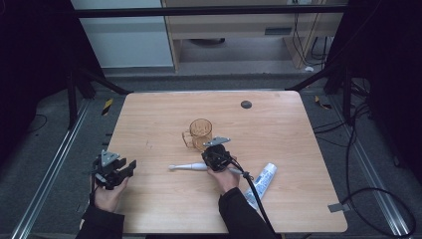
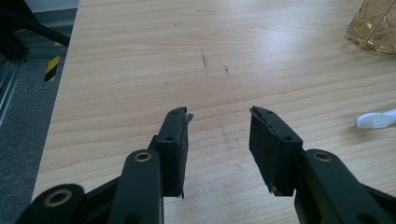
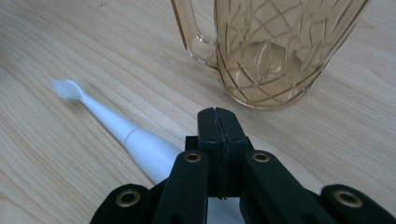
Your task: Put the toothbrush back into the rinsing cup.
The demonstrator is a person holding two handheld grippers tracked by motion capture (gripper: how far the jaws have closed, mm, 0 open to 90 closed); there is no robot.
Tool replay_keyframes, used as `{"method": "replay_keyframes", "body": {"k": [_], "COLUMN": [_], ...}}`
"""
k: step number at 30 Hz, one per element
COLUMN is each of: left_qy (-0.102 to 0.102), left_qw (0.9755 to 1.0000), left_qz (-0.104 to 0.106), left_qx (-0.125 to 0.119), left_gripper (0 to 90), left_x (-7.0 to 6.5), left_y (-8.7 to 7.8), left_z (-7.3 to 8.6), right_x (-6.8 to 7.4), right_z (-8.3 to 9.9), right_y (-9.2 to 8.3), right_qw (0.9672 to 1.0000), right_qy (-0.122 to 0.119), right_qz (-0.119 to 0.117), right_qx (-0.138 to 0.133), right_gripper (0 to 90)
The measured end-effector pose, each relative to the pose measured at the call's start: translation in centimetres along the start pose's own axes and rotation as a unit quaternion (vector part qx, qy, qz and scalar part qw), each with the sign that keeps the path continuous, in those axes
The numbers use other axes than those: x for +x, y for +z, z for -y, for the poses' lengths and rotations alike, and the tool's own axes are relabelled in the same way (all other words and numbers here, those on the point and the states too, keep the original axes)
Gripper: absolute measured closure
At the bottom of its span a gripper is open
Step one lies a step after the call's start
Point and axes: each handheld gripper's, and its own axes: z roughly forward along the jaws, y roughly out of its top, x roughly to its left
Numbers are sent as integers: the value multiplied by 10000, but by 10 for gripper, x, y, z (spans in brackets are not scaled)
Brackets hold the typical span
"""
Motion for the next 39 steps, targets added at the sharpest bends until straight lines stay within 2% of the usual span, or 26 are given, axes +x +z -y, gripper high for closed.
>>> {"method": "replay_keyframes", "body": {"k": [15, 39], "left_qy": [15, 25], "left_qw": [10000, 10000], "left_qz": [0, -1], "left_qx": [-8, -7], "left_gripper": [567, 569], "left_x": [-1, -2], "left_y": [0, 0], "left_z": [0, 0], "right_x": [0, 8], "right_z": [9, 24], "right_y": [-5, -19], "right_qw": [9998, 9999], "right_qy": [-60, -52], "right_qz": [95, -70], "right_qx": [148, 148], "right_gripper": [900, 900]}}
